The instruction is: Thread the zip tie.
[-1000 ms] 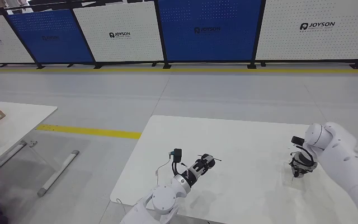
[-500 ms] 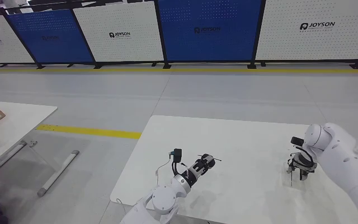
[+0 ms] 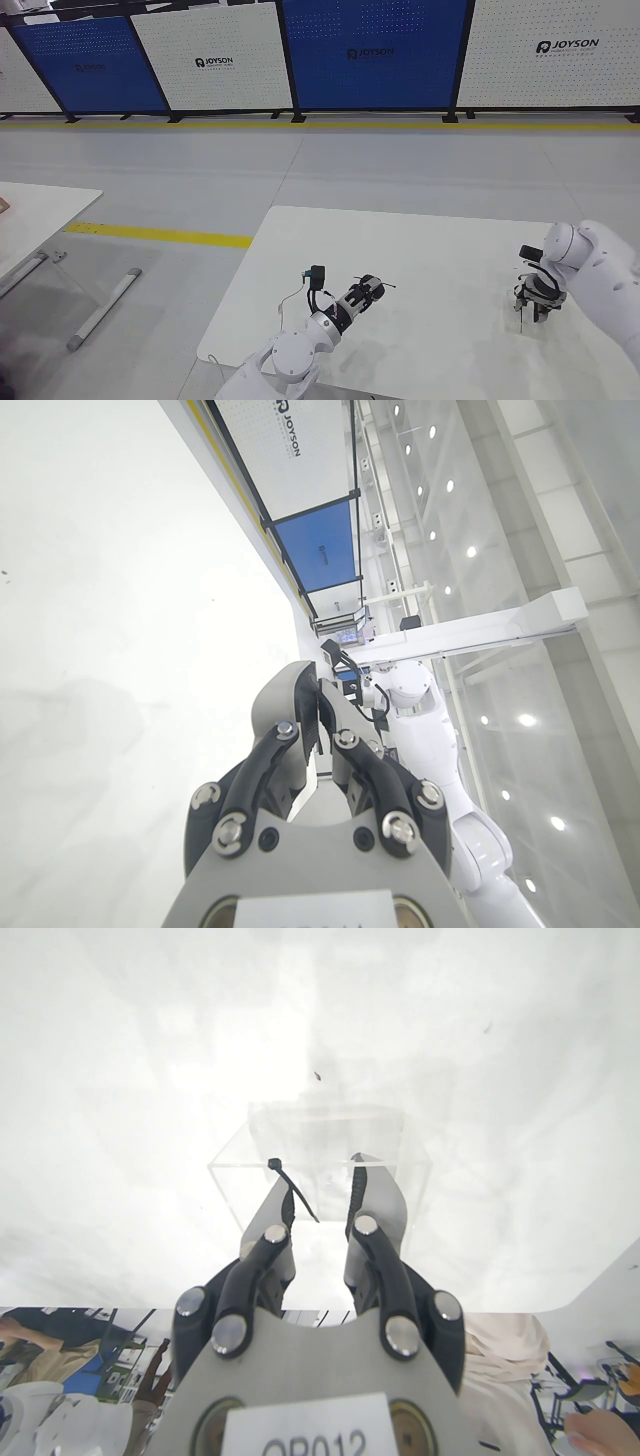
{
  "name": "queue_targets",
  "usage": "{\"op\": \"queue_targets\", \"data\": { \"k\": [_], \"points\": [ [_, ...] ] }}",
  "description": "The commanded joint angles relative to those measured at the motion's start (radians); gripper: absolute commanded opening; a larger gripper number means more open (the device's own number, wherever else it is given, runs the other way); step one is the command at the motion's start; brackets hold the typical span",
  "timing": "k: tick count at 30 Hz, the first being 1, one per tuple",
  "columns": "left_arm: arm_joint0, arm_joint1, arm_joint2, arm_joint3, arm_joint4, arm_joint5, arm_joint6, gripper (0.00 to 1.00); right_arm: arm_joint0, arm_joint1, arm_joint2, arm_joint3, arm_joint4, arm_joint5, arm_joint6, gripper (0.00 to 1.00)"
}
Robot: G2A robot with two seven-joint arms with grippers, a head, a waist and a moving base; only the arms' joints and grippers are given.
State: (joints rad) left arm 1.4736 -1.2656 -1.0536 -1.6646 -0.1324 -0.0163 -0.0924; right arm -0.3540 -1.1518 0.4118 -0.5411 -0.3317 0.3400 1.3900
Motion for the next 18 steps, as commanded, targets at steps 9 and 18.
{"op": "queue_targets", "data": {
  "k": [9,18],
  "points": [
    [0.0,0.0,0.0,0.0,0.0,0.0,0.0,0.0,0.005,-0.007,-0.01,0.017,0.01,-0.003,0.0,0.18],
    [0.0,0.0,0.0,0.0,0.0,0.0,0.0,0.0,0.011,-0.014,-0.016,0.034,0.018,-0.009,0.0,0.0]
  ]
}}
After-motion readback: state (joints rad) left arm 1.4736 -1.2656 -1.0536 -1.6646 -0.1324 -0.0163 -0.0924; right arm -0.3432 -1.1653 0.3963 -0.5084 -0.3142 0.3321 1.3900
